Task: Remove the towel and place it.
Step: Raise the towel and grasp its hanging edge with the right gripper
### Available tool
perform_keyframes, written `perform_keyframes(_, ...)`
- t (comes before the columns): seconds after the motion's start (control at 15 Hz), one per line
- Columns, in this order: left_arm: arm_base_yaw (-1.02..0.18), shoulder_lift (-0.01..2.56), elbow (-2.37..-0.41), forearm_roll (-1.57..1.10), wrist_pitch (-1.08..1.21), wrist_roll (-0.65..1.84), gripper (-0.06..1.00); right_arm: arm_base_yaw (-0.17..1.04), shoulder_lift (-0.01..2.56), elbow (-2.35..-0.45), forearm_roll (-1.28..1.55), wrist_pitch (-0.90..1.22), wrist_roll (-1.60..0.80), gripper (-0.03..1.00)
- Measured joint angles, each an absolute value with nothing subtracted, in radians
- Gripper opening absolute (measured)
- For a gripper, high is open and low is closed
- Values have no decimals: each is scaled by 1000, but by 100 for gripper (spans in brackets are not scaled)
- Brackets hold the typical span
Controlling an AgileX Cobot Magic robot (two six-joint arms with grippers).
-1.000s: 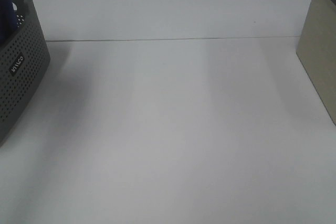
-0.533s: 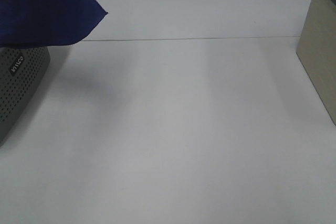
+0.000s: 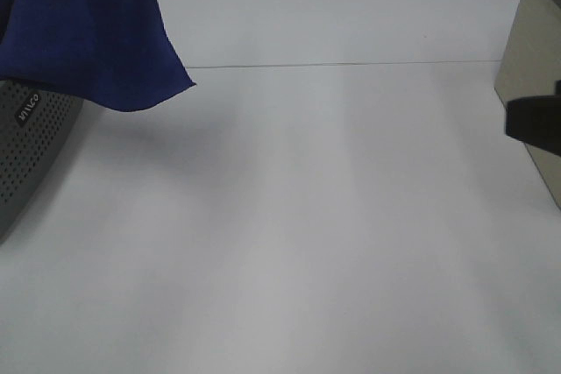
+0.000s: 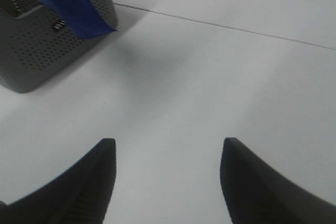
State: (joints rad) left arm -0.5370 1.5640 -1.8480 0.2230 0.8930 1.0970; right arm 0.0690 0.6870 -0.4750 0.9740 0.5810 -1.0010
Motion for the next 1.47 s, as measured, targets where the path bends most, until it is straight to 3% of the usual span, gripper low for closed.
perform_keyframes(0.07,-572,1564,-1848,223,853,1101,0,69,846,-475,1329,583,-1395,59)
perform_keyframes(0.2,-597,1564,-1848,222,802,1101,0,69,972,-475,1599,617,-1719,59)
perform_keyframes(0.4,-640,1566,-1848,221,738,1104,0,69,1227,-504,1724,872,-2138,60)
perform_keyframes(0.53,-658,1576,-1848,217,731,1104,0,69,1350,-542,1727,1004,-2183,65)
perform_keyframes(0.67,-671,1592,-1848,214,727,1104,0,69,1445,-586,1730,1039,-2188,80)
perform_keyframes(0.8,-679,1606,-1848,208,722,1104,0,69,1510,-619,1733,1068,-2164,87)
perform_keyframes(1.47,-714,1622,-1848,171,680,1142,0,73,1715,-834,1739,1101,-2173,89)
